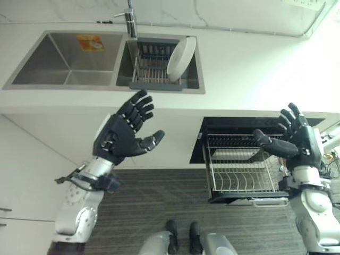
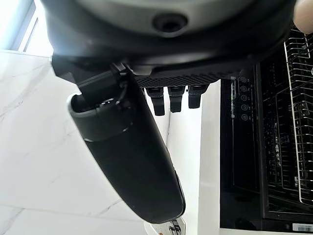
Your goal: Place the dishes in the dishwasher.
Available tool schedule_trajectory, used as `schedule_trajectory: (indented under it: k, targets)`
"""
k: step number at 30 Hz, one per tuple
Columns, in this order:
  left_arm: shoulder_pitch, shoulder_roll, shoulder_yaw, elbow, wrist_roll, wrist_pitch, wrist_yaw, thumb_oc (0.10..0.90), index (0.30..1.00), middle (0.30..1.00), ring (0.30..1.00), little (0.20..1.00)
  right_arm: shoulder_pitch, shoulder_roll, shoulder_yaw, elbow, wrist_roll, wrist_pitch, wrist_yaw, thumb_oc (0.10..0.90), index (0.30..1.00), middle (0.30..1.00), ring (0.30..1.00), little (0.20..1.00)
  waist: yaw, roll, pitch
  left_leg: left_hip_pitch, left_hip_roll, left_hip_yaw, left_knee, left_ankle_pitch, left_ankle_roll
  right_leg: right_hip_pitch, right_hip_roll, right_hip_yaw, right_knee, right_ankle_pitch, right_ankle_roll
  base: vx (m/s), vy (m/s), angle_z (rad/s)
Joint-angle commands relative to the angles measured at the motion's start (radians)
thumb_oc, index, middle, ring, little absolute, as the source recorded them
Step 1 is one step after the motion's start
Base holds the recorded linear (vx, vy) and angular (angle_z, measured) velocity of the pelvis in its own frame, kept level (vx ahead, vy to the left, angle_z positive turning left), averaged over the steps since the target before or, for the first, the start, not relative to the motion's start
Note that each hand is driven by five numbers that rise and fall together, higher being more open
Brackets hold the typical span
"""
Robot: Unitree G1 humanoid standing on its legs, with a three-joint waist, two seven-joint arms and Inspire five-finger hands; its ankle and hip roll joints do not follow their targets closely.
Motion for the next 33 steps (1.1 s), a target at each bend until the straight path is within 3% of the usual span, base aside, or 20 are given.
schedule_trajectory:
  k: [1, 4, 6, 8, 9, 10, 11, 13, 17, 19, 21, 26, 28, 33]
  targets:
    - [-0.072, -0.007, -0.001, -0.100, 0.012, -0.112, -0.013, 0.800, 0.900, 0.900, 0.900, 0.900, -0.122, -0.049, -0.033, -0.003, 0.006, -0.127, -0.031, 0.800, 0.900, 0.900, 0.900, 0.900, 0.001, 0.029, -0.094, 0.057, 0.067, -0.037, 0.023, -0.090, -0.122, 0.000, 0.001, 0.007, 0.022, -0.019, 0.086, 0.10, -0.087, 0.02]
    - [-0.065, -0.011, 0.012, -0.109, -0.026, -0.147, -0.019, 0.800, 0.900, 0.900, 0.900, 0.900, -0.123, -0.042, -0.025, -0.008, -0.002, -0.100, -0.020, 0.800, 0.900, 0.900, 0.900, 0.900, 0.000, 0.037, -0.104, 0.083, 0.069, -0.013, 0.023, -0.094, -0.125, 0.013, 0.005, 0.003, 0.022, -0.035, 0.073, 0.12, -0.098, -0.03]
    - [-0.068, -0.027, 0.016, -0.126, -0.060, -0.164, -0.019, 0.800, 0.900, 0.900, 0.900, 0.900, -0.121, -0.045, -0.031, -0.003, -0.008, -0.101, -0.016, 0.800, 0.900, 0.900, 0.900, 0.900, -0.004, 0.030, -0.099, 0.111, 0.076, 0.048, 0.023, -0.072, -0.141, 0.021, -0.014, -0.012, 0.022, -0.038, 0.060, 0.10, -0.103, -0.02]
    - [-0.076, -0.034, 0.013, -0.127, -0.072, -0.161, -0.018, 0.800, 0.900, 0.900, 0.900, 0.900, -0.123, -0.050, -0.033, 0.003, -0.012, -0.102, -0.020, 0.800, 0.900, 0.900, 0.900, 0.900, -0.003, 0.021, -0.092, 0.121, 0.079, 0.068, 0.023, -0.029, -0.160, 0.027, -0.027, -0.012, 0.022, -0.039, 0.052, 0.07, -0.080, -0.02]
    - [-0.085, -0.049, 0.002, -0.143, -0.087, -0.180, 0.005, 0.800, 0.900, 0.900, 0.900, 0.900, -0.129, -0.065, -0.047, 0.008, -0.012, -0.099, -0.023, 0.800, 0.900, 0.900, 0.900, 0.900, -0.004, -0.006, -0.069, 0.100, 0.100, 0.110, 0.075, 0.120, -0.221, 0.042, -0.062, -0.013, 0.022, -0.036, 0.034, 0.06, -0.077, 0.01]
    - [-0.086, -0.056, -0.001, -0.148, -0.088, -0.190, 0.013, 0.800, 0.900, 0.900, 0.900, 0.900, -0.131, -0.071, -0.051, 0.005, -0.007, -0.095, -0.029, 0.800, 0.900, 0.900, 0.900, 0.900, -0.009, -0.008, -0.062, 0.072, 0.137, 0.126, 0.103, 0.157, -0.239, 0.047, -0.068, -0.015, 0.022, -0.035, 0.032, 0.06, -0.040, 0.05]
    - [-0.088, -0.060, -0.002, -0.152, -0.089, -0.200, 0.024, 0.800, 0.900, 0.900, 0.900, 0.900, -0.140, -0.075, -0.058, 0.004, -0.007, -0.086, -0.031, 0.800, 0.900, 0.900, 0.900, 0.900, -0.017, -0.012, -0.058, 0.058, 0.172, 0.148, 0.098, 0.167, -0.244, 0.047, -0.079, -0.013, 0.022, -0.033, 0.035, 0.05, 0.061, 0.27]
    - [-0.087, -0.062, -0.003, -0.151, -0.084, -0.231, 0.037, 0.800, 0.900, 0.900, 0.900, 0.900, -0.157, -0.077, -0.055, 0.011, -0.022, -0.082, -0.019, 0.800, 0.900, 0.900, 0.900, 0.900, -0.024, -0.005, -0.057, 0.066, 0.196, 0.175, 0.023, 0.158, -0.230, 0.044, -0.087, -0.002, 0.022, -0.036, 0.045, 0.07, 0.167, 0.40]
    - [-0.062, -0.061, 0.025, -0.160, -0.090, -0.271, 0.064, 0.800, 0.900, 0.900, 0.900, 0.900, -0.157, -0.086, -0.049, 0.006, -0.030, -0.095, 0.008, 0.800, 0.900, 0.900, 0.900, 0.900, -0.015, 0.052, -0.064, -0.060, 0.283, 0.069, 0.023, 0.105, -0.246, 0.048, -0.034, 0.059, 0.022, -0.073, 0.061, 0.12, 0.265, -0.08]
    - [-0.054, -0.073, 0.030, -0.159, -0.093, -0.275, 0.061, 0.800, 0.900, 0.900, 0.900, 0.900, -0.145, -0.089, -0.059, 0.002, -0.016, -0.098, 0.016, 0.800, 0.900, 0.900, 0.900, 0.900, -0.010, 0.069, -0.075, -0.116, 0.313, 0.013, 0.023, 0.126, -0.269, 0.061, -0.015, 0.083, 0.022, -0.095, 0.061, 0.20, 0.208, -0.39]
    - [-0.040, -0.081, 0.032, -0.151, -0.088, -0.292, 0.038, 0.800, 0.900, 0.900, 0.900, 0.900, -0.139, -0.091, -0.073, -0.002, -0.010, -0.098, 0.021, 0.800, 0.900, 0.900, 0.900, 0.900, -0.009, 0.080, -0.079, -0.139, 0.324, 0.002, 0.023, 0.138, -0.278, 0.079, -0.009, 0.092, 0.022, -0.111, 0.061, 0.20, 0.198, -0.58]
    - [-0.045, -0.060, 0.034, -0.150, -0.085, -0.306, 0.027, 0.800, 0.900, 0.900, 0.900, 0.900, -0.132, -0.090, -0.080, -0.025, -0.034, -0.124, 0.054, 0.800, 0.900, 0.900, 0.900, 0.900, -0.012, 0.092, -0.094, -0.111, 0.307, 0.019, 0.023, 0.083, -0.257, 0.101, -0.047, 0.086, 0.022, -0.118, 0.086, 0.19, 0.258, -0.44]
    - [-0.071, -0.035, 0.045, -0.165, -0.080, -0.287, 0.042, 0.800, 0.900, 0.900, 0.900, 0.900, -0.122, -0.082, -0.083, -0.053, -0.048, -0.149, 0.022, 0.800, 0.900, 0.900, 0.900, 0.900, 0.005, 0.074, -0.112, -0.085, 0.248, -0.006, 0.023, 0.037, -0.226, 0.120, -0.085, 0.095, 0.022, -0.112, 0.123, 0.27, 0.344, 0.04]
    - [-0.131, -0.033, 0.031, -0.166, -0.073, -0.264, 0.009, 0.800, 0.900, 0.900, 0.900, 0.900, -0.131, -0.048, -0.076, -0.063, -0.044, -0.190, -0.025, 0.800, 0.900, 0.900, 0.900, 0.900, 0.029, 0.042, -0.117, -0.067, 0.176, -0.025, 0.023, -0.004, -0.178, 0.140, -0.134, 0.076, 0.022, -0.082, 0.155, 0.13, 0.186, 0.12]
